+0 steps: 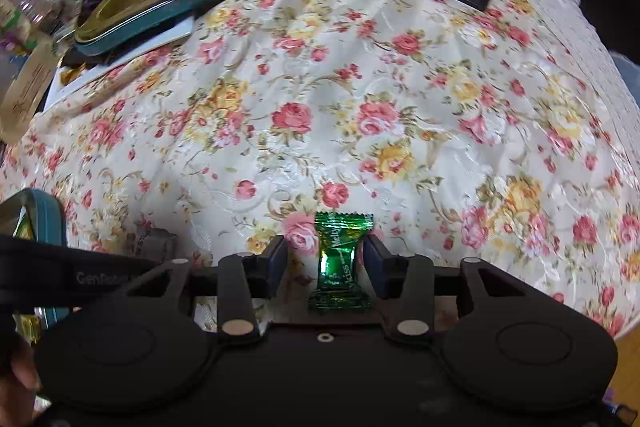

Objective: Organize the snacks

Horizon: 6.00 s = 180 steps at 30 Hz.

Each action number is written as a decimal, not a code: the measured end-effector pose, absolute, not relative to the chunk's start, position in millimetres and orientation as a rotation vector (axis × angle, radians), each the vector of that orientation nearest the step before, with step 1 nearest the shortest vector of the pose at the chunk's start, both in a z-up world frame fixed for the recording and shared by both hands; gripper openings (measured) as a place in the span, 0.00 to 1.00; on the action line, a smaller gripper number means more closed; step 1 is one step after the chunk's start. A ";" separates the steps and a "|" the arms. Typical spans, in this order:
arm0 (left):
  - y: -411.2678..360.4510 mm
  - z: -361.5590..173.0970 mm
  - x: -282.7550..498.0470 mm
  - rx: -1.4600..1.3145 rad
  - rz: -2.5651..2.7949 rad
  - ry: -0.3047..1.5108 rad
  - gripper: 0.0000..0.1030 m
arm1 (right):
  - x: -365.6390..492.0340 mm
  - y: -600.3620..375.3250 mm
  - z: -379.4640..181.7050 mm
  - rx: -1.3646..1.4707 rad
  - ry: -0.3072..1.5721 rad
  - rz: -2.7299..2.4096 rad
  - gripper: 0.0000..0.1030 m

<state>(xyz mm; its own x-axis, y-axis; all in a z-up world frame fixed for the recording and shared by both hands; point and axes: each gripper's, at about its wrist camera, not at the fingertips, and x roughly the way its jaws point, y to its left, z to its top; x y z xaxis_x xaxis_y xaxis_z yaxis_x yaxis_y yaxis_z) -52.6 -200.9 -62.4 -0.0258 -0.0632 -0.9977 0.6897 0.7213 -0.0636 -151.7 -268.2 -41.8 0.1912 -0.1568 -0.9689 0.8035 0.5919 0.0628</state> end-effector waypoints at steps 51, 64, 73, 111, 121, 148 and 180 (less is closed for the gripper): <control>20.8 54.3 75.1 0.085 -0.354 1.287 0.26 | -97.1 -191.3 33.7 0.680 1.107 -0.577 0.20; 33.2 55.0 81.2 0.073 -0.398 1.295 0.28 | -65.0 -149.2 44.1 0.656 1.104 -0.476 0.20; 35.6 47.3 83.1 0.063 -0.382 1.342 0.28 | -44.7 -119.6 56.1 0.648 1.088 -0.396 0.20; 26.6 39.8 75.8 0.104 -0.434 1.391 0.28 | -16.4 -71.8 60.0 0.665 1.127 -0.280 0.71; 25.6 39.8 73.8 0.117 -0.439 1.388 0.29 | -15.0 -76.3 56.5 0.646 1.106 -0.264 1.00; 24.8 38.0 69.1 0.176 -0.424 1.379 0.29 | -12.1 -71.0 55.2 0.496 1.175 -0.263 1.00; 19.7 43.1 57.1 0.317 -0.371 1.282 0.29 | -12.8 -74.2 57.6 0.465 1.171 -0.302 1.00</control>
